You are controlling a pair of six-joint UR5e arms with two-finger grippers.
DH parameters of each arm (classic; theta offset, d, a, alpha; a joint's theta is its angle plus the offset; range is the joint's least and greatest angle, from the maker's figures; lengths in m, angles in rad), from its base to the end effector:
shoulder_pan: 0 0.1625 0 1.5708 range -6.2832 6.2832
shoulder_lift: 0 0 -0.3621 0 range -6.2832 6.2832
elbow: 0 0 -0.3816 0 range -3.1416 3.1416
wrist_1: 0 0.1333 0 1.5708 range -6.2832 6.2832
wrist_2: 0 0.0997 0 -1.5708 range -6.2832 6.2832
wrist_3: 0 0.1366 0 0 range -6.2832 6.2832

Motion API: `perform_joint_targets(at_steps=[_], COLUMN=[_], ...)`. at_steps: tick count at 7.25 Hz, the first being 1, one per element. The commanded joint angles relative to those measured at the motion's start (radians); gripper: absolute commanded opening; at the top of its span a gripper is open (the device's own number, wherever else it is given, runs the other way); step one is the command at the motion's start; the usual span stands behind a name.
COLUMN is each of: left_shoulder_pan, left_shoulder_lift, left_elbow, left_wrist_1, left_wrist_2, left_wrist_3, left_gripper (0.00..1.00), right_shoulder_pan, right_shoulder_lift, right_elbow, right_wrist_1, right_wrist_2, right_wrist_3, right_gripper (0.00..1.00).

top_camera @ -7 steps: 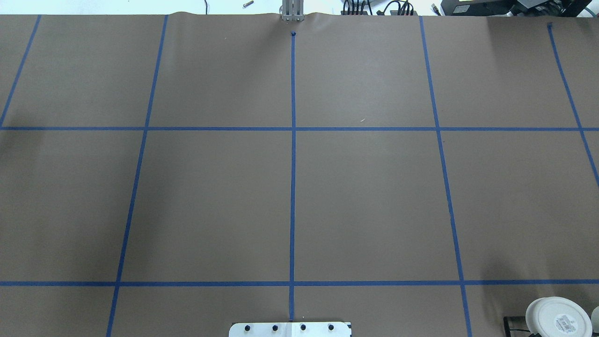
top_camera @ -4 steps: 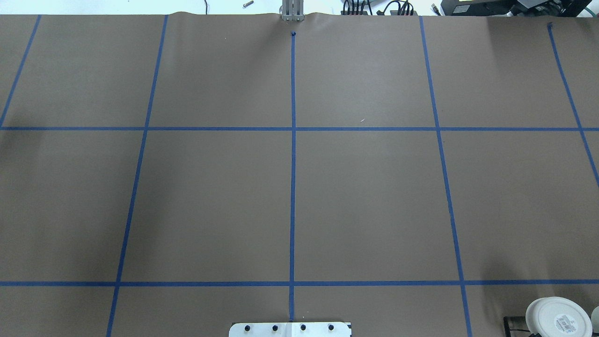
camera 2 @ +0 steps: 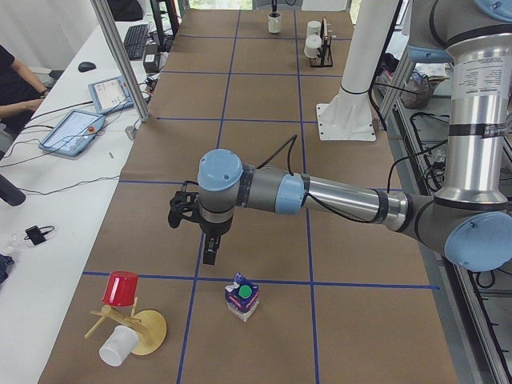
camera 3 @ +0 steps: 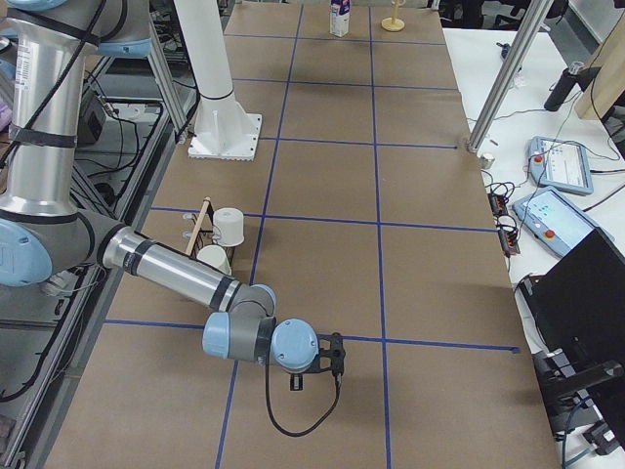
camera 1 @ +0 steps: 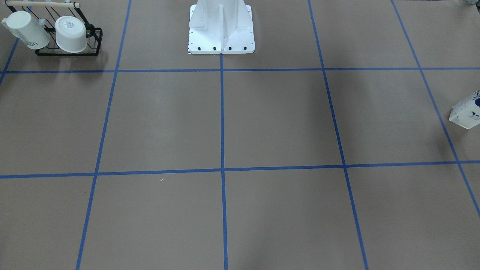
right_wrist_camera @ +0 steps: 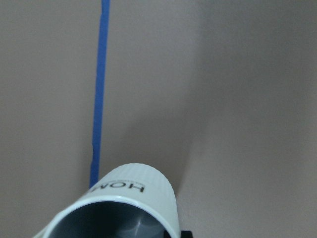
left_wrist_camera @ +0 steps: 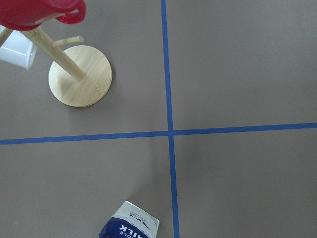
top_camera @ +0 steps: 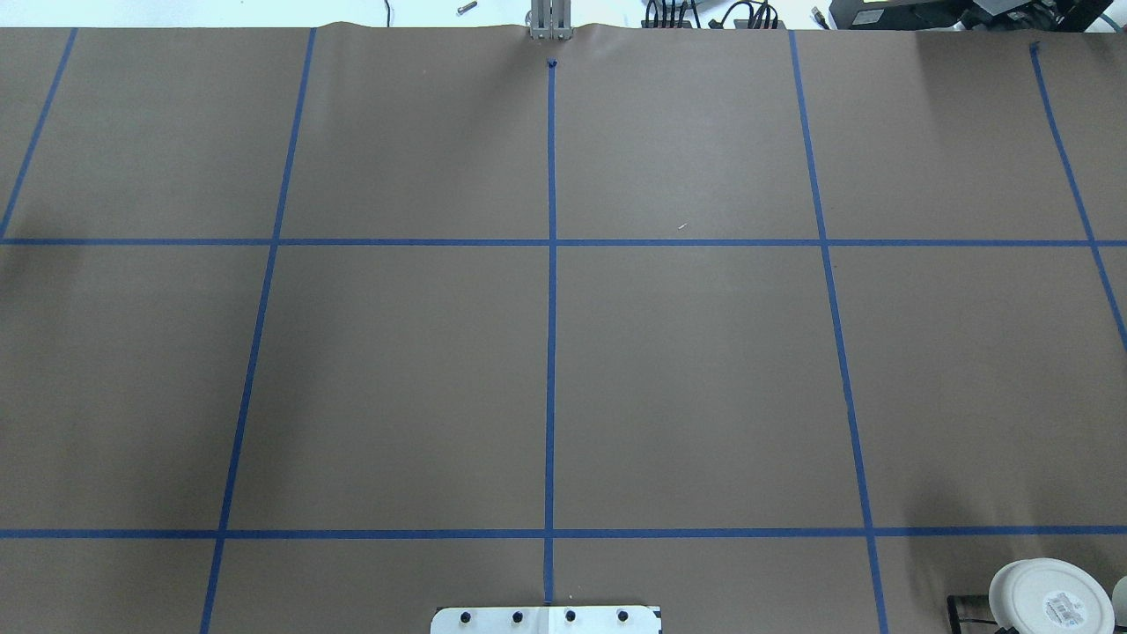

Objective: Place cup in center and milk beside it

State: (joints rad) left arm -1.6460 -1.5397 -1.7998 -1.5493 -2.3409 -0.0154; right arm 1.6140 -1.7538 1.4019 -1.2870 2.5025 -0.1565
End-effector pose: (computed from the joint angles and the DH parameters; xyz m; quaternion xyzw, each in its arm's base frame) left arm -0.0740 -0.4740 0.5284 0.0928 0.3715 -0.0088 0.9237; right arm 0.0403 -0.3849 0.7382 0.0145 -0.4497 -0.0353 0.8924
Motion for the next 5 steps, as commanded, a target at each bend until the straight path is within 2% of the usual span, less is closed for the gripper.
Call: perform_joint_targets(at_steps=[1, 2, 3, 4, 5], left_shoulder_pan=[0.000, 0.000, 0.002, 0.002, 0.002], left_shoulder_lift=[0.003, 0.003, 0.003, 0.003, 0.003], left_elbow=[-0.003, -0.003, -0.003, 0.002, -0.003], left_wrist_1=[0.000, 0.000, 0.001, 0.001, 0.003], left_wrist_2=[-0.002, -0.002, -0.002, -0.002, -0.002], left_wrist_3=[0.000, 0.000, -0.002, 0.000, -0.002], left_gripper=[0.98, 0.98, 0.98, 0.98, 0.98], right_shoulder_pan=[0.001, 0.000, -0.015, -0.076, -0.173], right_shoulder_lift=[0.147, 0.275, 0.387, 0.481, 0.567], right_elbow=[0.009, 0.006, 0.012, 0.014, 0.015], right_wrist_1=[-0.081, -0.194, -0.272, -0.279, -0.278], right_wrist_2=[0.035, 0.079, 0.085, 0.072, 0.020], right_wrist_3=[0.035, 0.057, 0.072, 0.075, 0.125], right_gripper=[0.00, 0.00, 0.00, 0.00, 0.00])
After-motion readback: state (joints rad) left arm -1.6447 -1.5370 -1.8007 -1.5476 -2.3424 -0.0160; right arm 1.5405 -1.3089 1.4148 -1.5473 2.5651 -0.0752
